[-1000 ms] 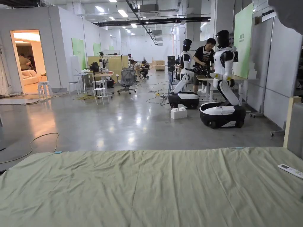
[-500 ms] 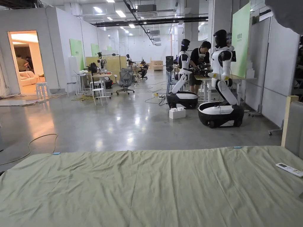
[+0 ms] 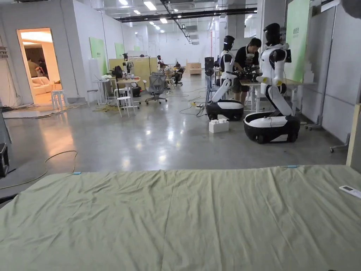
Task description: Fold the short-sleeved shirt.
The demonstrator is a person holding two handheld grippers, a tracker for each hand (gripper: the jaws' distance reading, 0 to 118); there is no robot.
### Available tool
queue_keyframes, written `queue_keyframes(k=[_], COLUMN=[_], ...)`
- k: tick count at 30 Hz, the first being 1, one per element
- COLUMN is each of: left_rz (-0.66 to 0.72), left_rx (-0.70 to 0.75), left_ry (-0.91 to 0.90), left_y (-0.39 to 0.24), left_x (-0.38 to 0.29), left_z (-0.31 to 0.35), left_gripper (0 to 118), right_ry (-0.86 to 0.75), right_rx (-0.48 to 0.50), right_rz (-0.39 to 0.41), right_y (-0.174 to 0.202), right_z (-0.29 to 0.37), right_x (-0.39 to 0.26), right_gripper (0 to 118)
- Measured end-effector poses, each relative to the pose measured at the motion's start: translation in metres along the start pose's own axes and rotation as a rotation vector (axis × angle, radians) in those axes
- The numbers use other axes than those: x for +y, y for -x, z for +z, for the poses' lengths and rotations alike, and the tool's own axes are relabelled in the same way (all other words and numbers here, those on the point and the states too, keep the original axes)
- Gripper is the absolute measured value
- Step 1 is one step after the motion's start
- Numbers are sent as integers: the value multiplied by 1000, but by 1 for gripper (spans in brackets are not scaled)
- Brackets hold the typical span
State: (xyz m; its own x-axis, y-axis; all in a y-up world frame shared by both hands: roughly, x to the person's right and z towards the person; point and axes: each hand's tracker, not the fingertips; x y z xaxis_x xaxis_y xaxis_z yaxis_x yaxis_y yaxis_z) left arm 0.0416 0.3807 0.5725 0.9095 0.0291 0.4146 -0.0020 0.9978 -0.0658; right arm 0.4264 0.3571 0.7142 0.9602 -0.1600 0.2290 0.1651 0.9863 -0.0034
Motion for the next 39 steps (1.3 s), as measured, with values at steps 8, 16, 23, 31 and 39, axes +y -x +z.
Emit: queue_keyframes(k=[8,16,23,31,39], left_rz=[-14,216,222,164,302], left_rx=[69,82,205,225,191], left_ry=[125,409,713,833,880], left_y=[61,132,179,177,192], left_x=[-21,-108,-209,-249,-237], left_z=[-13,-118,-224,-252,-263], left_gripper=[75,78,79,42,6], right_ry=[93,223,324,423,418], right_rx=[23,2,-37,-62,-43], right_rz=[-20,-10,-56,-28,24], right_y=[2,5,-4,-5,-2], right_z=[-21,-38,-47,-50,-36], right_x=[-20,-46,-67,-84,-87], right_gripper=[0,0,0,0,0])
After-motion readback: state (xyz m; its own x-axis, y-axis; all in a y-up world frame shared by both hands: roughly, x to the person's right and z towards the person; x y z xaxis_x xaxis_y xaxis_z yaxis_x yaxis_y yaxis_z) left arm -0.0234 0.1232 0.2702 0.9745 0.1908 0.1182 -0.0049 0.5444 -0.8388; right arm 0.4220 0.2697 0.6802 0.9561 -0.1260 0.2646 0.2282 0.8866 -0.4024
